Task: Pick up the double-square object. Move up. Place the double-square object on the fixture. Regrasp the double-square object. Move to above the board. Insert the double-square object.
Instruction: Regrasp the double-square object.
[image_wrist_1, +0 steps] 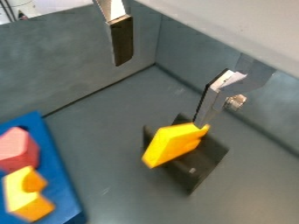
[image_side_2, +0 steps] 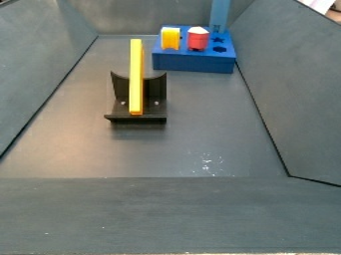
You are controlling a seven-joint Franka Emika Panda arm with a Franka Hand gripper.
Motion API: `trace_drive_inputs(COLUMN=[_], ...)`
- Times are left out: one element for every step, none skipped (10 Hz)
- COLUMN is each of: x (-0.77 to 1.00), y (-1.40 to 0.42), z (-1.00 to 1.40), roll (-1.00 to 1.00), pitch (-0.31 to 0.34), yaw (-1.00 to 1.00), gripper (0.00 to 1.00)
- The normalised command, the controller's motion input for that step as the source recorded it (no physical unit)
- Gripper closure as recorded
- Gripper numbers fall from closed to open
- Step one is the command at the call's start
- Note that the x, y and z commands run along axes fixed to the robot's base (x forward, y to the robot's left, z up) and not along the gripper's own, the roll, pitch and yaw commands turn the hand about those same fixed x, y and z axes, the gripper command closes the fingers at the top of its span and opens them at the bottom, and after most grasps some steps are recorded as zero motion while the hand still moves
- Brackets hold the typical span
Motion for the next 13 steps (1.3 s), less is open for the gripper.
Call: trace_drive_inputs(x=[0.03,0.04,0.06,0.07,0.09,0.10,0.11,0.11,0.11,0.11,0.11,0.11,0.12], y=[-0.02,-0.02,-0.03,-0.03,-0.03,-0.04,-0.04,-0.05,-0.05,-0.05,-0.05,-0.05,-0.06], z=[0.00,0.00,0.00,0.00,-0.01,-0.01,-0.01,0.00,-0.01,-0.01,-0.01,-0.01,-0.01], roll=[1.00,1.00,1.00,1.00,1.00,1.00,1.00,1.00,1.00,1.00,1.00,0.89,0.65], pitch=[0.052,0.061,0.075,0.083,0.109,0.123,0.149,0.171,0.192,0.213,0.247,0.243,0.199], yaw=[0.02,0.02,0.03,0.03,0.04,0.05,0.06,0.08,0.10,0.13,0.19,0.23,0.25], gripper=[0.00,0.00,0.00,0.00,0.00,0.00,0.00,0.00,0.00,0.00,0.00,0.00,0.00])
